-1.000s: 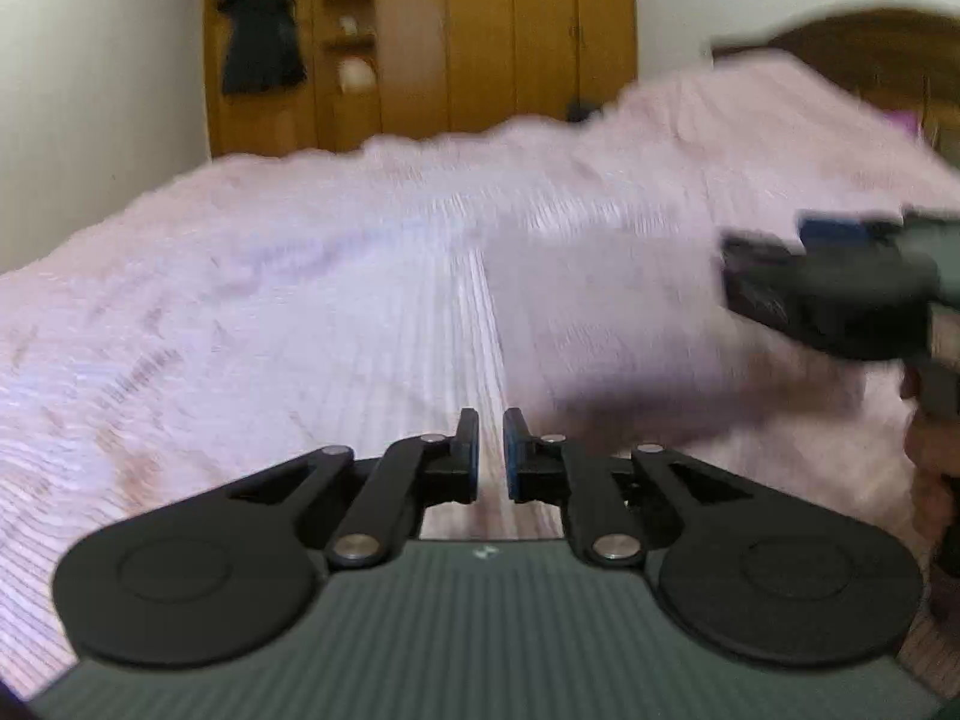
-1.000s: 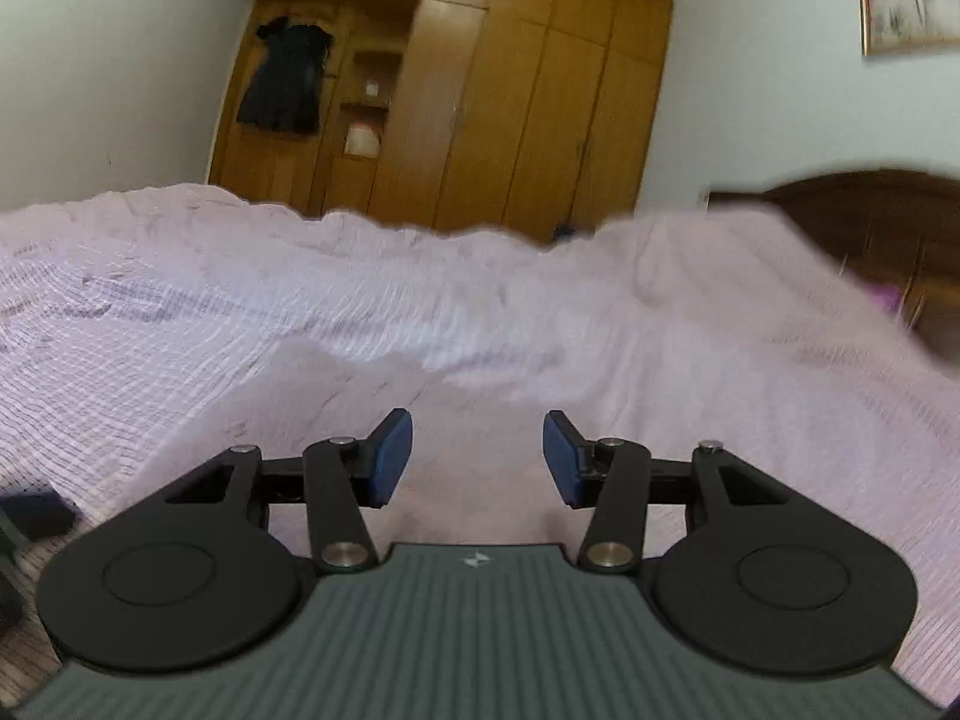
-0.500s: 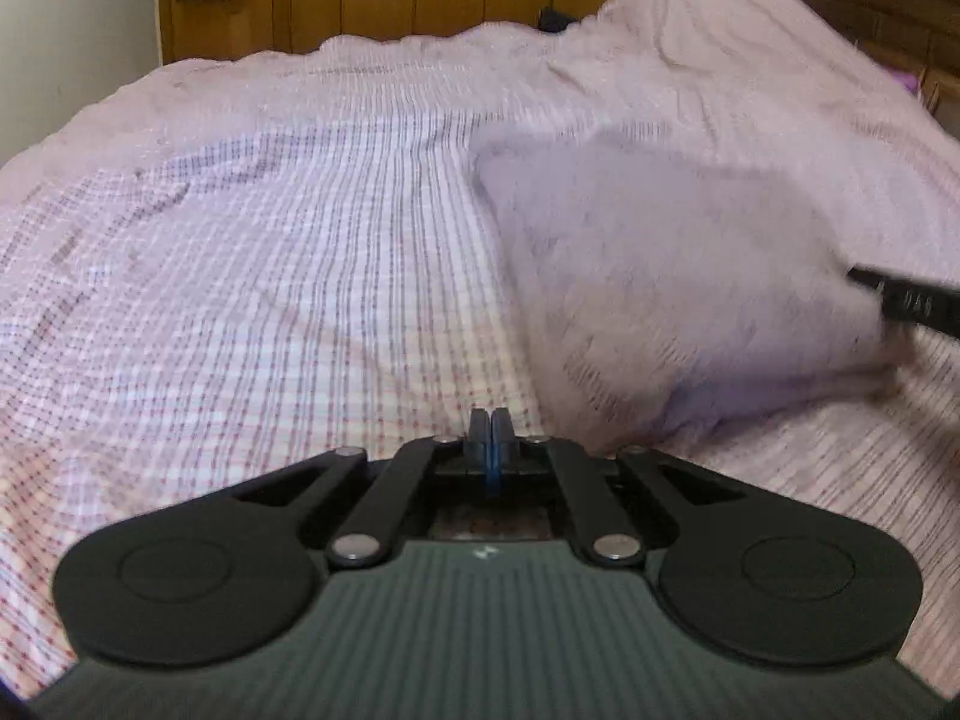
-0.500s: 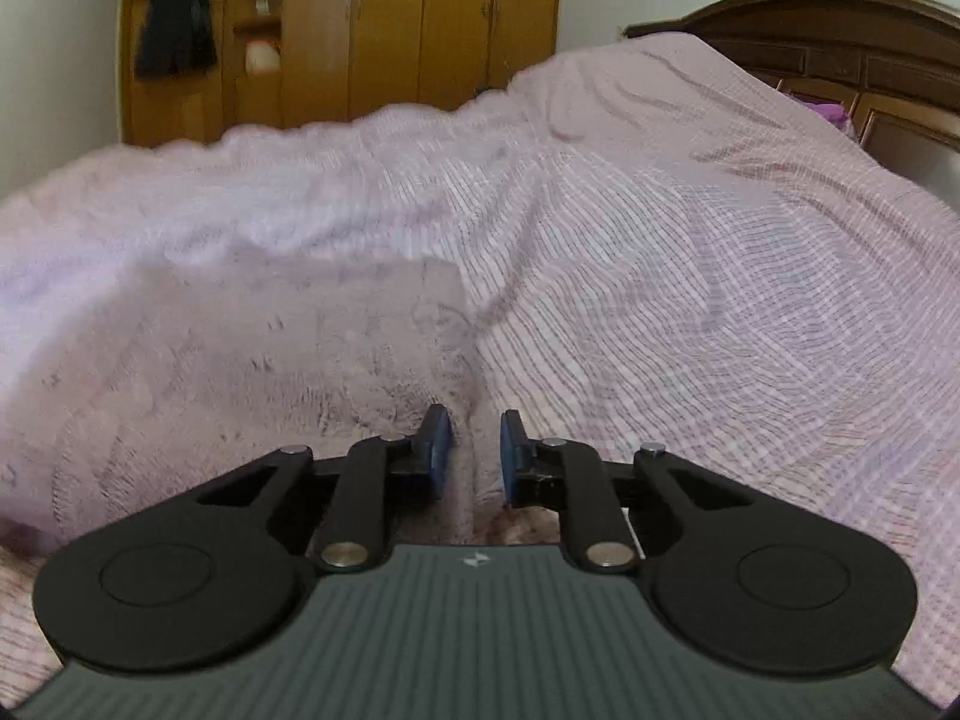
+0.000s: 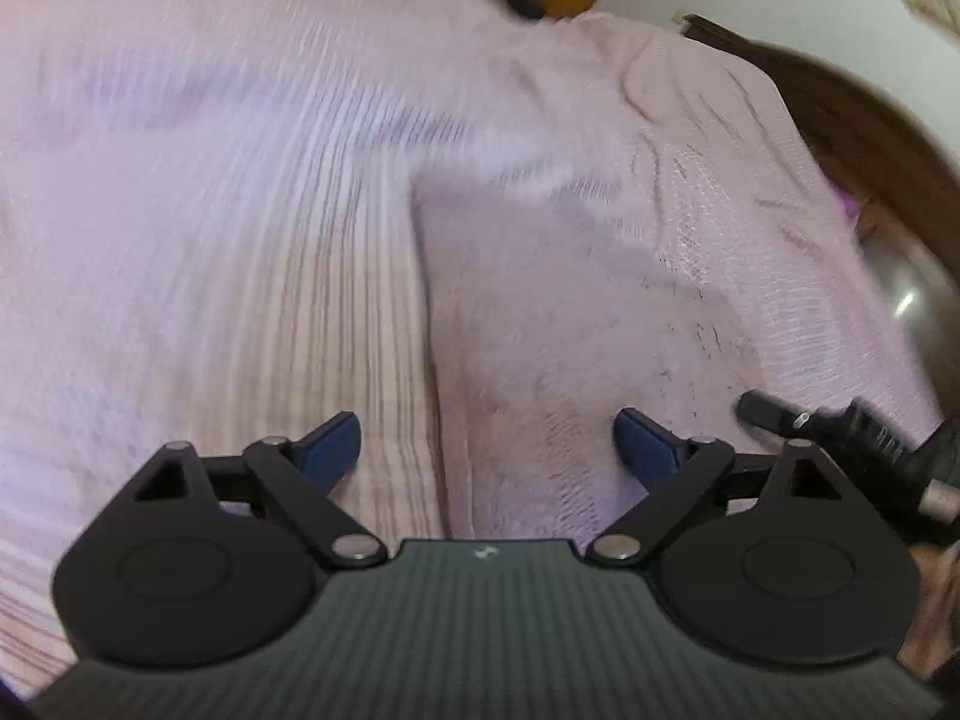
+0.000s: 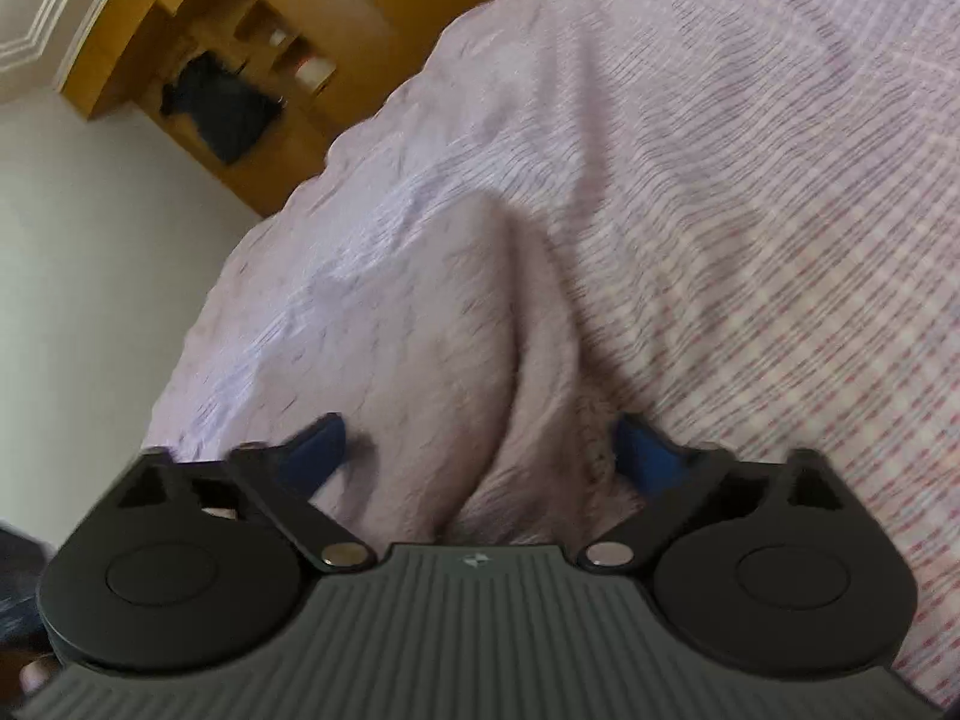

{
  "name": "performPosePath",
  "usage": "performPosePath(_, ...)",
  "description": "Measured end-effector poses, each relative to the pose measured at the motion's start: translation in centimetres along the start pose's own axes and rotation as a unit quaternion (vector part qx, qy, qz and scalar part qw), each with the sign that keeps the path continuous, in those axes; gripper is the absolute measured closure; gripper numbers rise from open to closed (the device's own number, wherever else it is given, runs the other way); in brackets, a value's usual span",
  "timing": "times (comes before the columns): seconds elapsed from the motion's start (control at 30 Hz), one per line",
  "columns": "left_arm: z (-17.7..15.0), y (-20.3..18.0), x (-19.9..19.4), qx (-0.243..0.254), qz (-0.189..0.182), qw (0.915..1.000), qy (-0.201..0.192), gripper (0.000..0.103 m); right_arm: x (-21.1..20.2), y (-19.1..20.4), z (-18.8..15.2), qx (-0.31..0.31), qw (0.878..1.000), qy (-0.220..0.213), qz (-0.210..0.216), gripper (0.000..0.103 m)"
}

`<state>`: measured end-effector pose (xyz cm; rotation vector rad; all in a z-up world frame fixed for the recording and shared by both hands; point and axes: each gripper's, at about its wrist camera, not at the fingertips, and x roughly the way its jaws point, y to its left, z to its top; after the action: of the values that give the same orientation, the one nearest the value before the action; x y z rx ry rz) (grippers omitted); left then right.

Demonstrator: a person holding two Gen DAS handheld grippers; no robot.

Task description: Fold small clothes

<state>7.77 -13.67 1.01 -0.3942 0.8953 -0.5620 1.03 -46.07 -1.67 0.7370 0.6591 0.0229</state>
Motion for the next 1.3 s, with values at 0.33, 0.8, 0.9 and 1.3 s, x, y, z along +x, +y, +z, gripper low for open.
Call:
performPosePath(0.33,-0.5,-5.1,1.7,-0.017,-0.008,0.9998,0.004,0.054,1.3,0.7,-1.1,0.013,0.999,-0.012,0.046,0.057)
performPosePath(0.8,-3.5,-5.3,-11.4,-0.025,0.008,0.9994,-0.023,0.055,-7.5,10.5,-5.3,-0.079,0.997,0.013,0.008,0.060)
performPosePath(0.9,-5.6,-5.3,-12.9,-0.010,0.026,0.9994,-0.020,0.055,-9.2,10.9,-7.6,-0.084,0.996,0.023,0.002,0.060)
performPosePath(1.3,-10.9,-1.5,-13.7,-0.052,0.060,0.9962,0.035,0.046,-12.0,11.0,-15.0,-0.093,0.993,0.053,-0.057,0.059)
